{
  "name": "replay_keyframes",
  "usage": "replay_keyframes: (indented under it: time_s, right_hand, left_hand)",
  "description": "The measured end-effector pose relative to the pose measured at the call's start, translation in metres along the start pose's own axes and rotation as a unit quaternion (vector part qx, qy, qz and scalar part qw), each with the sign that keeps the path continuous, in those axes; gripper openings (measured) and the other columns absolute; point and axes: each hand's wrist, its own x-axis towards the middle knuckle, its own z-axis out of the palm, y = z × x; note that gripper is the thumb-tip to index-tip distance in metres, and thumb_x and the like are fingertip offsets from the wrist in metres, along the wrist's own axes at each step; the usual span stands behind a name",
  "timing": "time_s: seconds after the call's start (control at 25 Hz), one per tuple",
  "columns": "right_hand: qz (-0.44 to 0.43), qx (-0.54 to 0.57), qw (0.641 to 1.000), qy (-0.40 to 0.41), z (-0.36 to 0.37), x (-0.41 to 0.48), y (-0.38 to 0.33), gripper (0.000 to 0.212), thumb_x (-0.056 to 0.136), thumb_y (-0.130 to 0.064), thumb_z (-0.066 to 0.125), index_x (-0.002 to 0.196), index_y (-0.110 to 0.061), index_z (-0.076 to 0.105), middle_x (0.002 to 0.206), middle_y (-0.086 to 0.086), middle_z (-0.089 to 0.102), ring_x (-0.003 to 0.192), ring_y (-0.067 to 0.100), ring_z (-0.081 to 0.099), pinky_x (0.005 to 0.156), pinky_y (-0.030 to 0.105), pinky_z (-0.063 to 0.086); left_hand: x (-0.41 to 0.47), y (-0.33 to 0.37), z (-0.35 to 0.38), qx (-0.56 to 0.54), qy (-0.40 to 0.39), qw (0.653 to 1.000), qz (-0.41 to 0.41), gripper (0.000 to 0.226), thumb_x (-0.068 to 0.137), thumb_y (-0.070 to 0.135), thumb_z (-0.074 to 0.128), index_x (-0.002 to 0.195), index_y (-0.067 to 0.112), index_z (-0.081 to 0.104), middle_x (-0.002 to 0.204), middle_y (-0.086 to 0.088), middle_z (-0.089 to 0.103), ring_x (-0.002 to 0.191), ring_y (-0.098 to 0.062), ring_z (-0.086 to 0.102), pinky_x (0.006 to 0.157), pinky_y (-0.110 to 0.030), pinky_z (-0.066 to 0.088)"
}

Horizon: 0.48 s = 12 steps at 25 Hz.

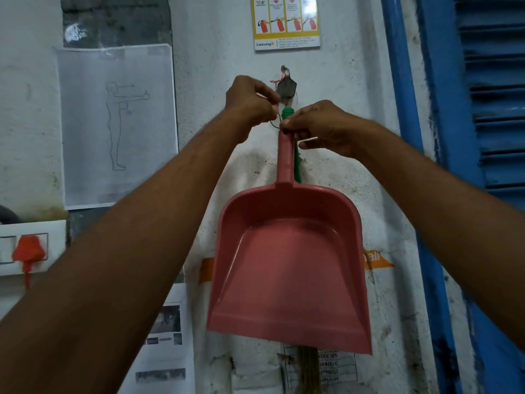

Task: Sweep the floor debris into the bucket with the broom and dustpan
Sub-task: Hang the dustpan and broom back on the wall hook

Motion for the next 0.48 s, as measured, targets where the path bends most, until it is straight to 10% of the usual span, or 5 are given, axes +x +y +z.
replay_keyframes:
  time_s: [0.24, 0.48]
  right_hand:
    - [0.008, 0.0, 0.999, 0.049, -0.006, 0.0, -0.004, 0.016, 0.092, -0.016, 0.068, 0.105, -0.013, 0.077, 0.097, 0.008, 0.074, 0.083, 0.01, 0.066, 0.071, 0.026, 0.053]
    - [-0.026, 0.025, 0.99, 0.134, -0.012, 0.003, 0.0, 0.013, 0.091, -0.014, 0.065, 0.082, -0.016, 0.074, 0.08, 0.001, 0.071, 0.076, 0.01, 0.066, 0.064, 0.026, 0.053]
  left_hand:
    - [0.006, 0.017, 0.012, 0.03, -0.005, 0.99, 0.14, 0.02, 0.086, -0.002, 0.076, 0.102, 0.009, 0.076, 0.093, 0.001, 0.073, 0.085, -0.007, 0.071, 0.07, -0.013, 0.057]
    - [0.005, 0.012, 0.02, -0.069, -0.02, 0.997, 0.03, 0.015, 0.086, 0.017, 0.082, 0.094, 0.011, 0.071, 0.105, -0.012, 0.074, 0.091, -0.02, 0.075, 0.078, -0.028, 0.063]
